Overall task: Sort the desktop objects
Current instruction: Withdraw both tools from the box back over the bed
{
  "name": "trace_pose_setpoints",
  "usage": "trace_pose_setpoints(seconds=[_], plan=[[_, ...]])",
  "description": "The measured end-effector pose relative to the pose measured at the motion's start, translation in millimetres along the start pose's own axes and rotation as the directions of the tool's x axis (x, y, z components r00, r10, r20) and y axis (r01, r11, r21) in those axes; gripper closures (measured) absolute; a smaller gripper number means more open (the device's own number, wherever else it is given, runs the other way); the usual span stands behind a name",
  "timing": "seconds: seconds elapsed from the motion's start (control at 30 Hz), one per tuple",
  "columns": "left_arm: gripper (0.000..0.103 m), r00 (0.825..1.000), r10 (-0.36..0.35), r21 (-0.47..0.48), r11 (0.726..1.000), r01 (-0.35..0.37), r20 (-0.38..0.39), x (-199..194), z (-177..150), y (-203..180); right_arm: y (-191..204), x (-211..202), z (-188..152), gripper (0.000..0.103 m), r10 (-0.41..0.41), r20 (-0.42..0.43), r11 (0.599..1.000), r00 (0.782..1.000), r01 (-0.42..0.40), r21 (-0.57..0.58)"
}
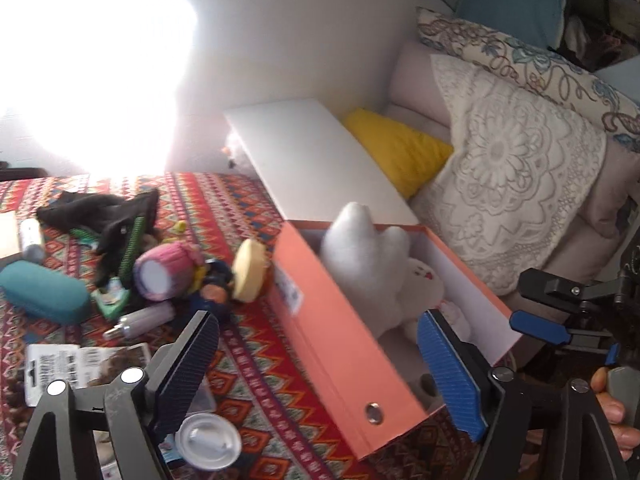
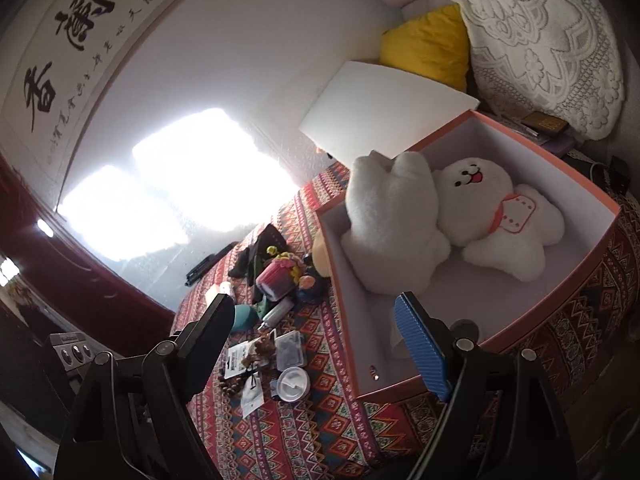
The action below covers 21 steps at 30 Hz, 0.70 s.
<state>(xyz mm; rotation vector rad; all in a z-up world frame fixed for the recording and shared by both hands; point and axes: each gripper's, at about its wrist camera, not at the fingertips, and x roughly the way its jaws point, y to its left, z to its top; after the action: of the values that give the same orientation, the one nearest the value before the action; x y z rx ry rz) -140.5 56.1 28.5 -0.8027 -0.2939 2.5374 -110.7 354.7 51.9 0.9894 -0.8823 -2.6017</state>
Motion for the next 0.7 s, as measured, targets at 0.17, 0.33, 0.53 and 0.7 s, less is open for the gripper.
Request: trace_pose_setpoints(seconds=[0.17,0.33,0.53,0.7], plan=[[0.005,0.984,0.18,-0.063,0.982,-0.18,-0.002,-38.2,-25.1,75.0,45.4,36.7,-28.2,0.018,0.032,-0.092,0.997,0.995,-0.039,-0.069],[0.004,0.931,0.355,-0.202,0.909,-0.364,-0.081,-63.2,-58.8,170.1,78.6,91.5,-62.3,0.018,0.045,-0.211,0.993,0.976,-0.068,-0.099],[0.004,0.861,0.476,-0.397,0.766,-0.506,-0.178,-93.8,-93.3,273.3,106.5,147.1,-92.5,0.018,0.032,-0.307,0.988,0.951,-0.078,-0.137],[0.004,0.834,0.51,-0.465,0.699,-0.544,-0.209,-99.9,-111.6,323.0,108.7,172.2,-92.4,0.018,-0.025,-0.298,0.988,0.954,-0.023,-0.154]])
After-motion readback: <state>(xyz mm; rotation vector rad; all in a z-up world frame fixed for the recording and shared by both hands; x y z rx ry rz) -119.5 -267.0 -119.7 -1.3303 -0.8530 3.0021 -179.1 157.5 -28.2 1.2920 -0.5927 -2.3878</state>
